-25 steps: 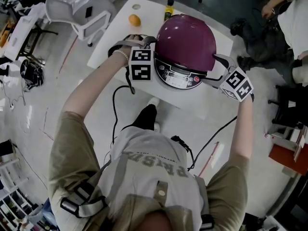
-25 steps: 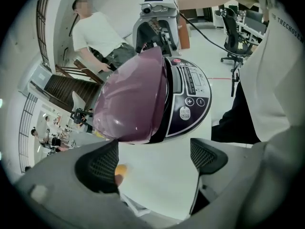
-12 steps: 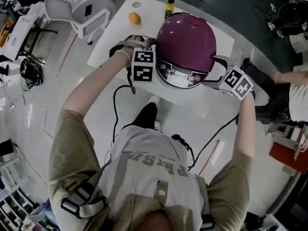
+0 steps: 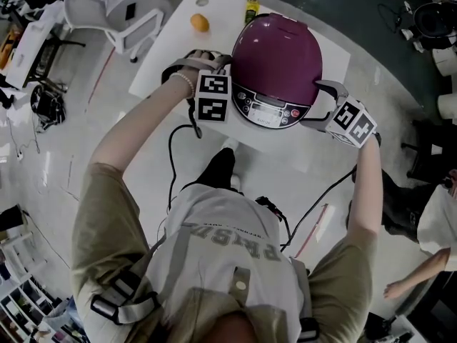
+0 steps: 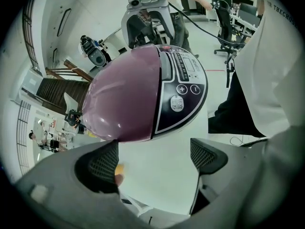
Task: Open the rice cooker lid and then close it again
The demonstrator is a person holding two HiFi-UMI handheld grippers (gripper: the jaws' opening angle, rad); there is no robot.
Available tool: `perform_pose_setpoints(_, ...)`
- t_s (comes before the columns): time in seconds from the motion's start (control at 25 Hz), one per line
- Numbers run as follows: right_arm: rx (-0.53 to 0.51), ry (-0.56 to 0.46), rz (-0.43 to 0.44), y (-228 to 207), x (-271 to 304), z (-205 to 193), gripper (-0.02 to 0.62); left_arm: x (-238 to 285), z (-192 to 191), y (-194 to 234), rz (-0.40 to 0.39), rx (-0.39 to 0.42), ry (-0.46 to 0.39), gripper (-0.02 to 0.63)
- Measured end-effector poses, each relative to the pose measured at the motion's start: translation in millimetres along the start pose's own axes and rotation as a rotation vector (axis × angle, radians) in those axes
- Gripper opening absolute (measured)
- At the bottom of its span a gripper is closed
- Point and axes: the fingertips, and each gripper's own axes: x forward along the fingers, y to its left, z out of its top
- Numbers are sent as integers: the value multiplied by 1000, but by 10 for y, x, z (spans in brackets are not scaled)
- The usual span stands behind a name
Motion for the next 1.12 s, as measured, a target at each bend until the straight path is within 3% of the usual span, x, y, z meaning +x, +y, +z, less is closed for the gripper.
perform_pose_setpoints(0.24, -3, 15, 20, 0, 15, -8, 440, 25, -1, -8, -17, -3, 12, 482)
perform_pose_setpoints(0.76, -2, 89, 31, -6, 58, -18, 440, 67, -61, 11, -46, 70, 115, 482)
perform_pose_setpoints(1.12, 18, 59, 43, 20, 47, -14, 441, 41, -28, -4, -54, 12, 41, 482)
